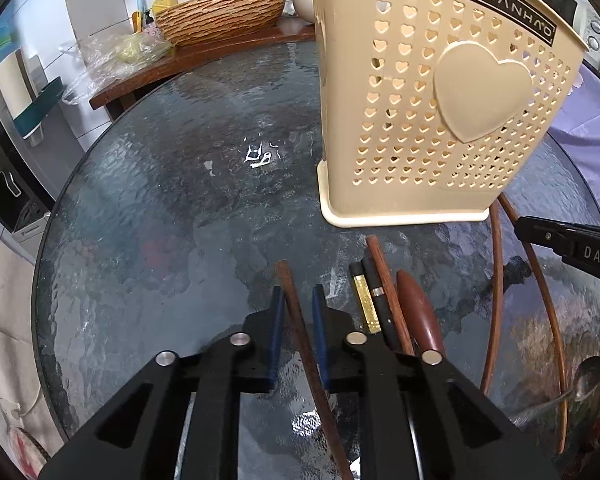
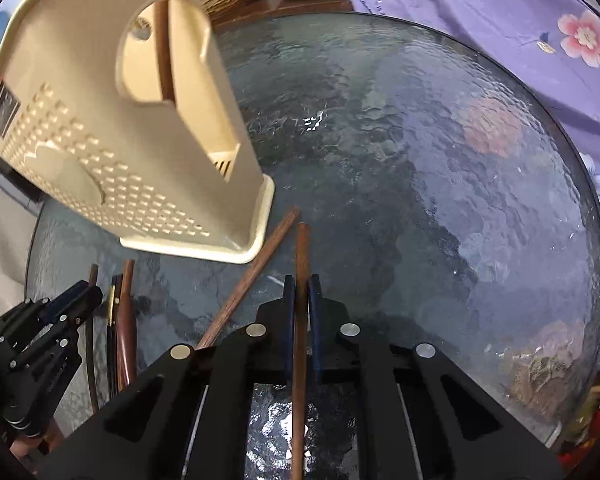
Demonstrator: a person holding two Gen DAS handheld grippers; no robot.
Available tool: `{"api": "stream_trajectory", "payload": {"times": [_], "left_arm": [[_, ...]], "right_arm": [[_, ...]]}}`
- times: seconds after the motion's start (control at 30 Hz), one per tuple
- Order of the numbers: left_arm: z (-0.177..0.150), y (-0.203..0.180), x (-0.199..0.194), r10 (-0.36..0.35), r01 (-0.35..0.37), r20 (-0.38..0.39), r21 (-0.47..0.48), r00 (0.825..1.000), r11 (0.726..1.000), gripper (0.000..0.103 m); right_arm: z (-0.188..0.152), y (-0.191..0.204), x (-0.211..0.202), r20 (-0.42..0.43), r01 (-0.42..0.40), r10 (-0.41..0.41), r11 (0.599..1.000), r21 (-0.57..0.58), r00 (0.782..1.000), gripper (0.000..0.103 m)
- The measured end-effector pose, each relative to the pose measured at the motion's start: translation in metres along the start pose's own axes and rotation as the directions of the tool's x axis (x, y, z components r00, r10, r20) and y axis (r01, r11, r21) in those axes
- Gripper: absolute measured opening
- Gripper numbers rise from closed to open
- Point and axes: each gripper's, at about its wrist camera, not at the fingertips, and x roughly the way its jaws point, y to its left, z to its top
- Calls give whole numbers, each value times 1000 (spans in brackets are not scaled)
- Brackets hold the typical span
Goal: Organize utensils
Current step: 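Lift the chopsticks with both tools and carry them up over the cream basket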
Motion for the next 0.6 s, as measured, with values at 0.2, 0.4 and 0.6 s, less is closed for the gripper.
{"api": "stream_trajectory", "payload": {"times": [0.2, 0.4, 0.6], "left_arm": [[4, 4, 3, 6, -6, 10, -19, 1000, 1000, 8], [7, 16, -3, -1, 4, 47, -59, 999, 998, 7], [13, 22, -22, -13, 23, 116, -86, 993, 996, 7]], "right_arm": [[6, -15, 2, 40, -94, 92, 995, 45, 995, 7], [7, -24, -16, 133, -152, 143, 987, 60, 981, 7], [15, -28, -37, 229, -200, 185, 979, 43, 956, 7]]}}
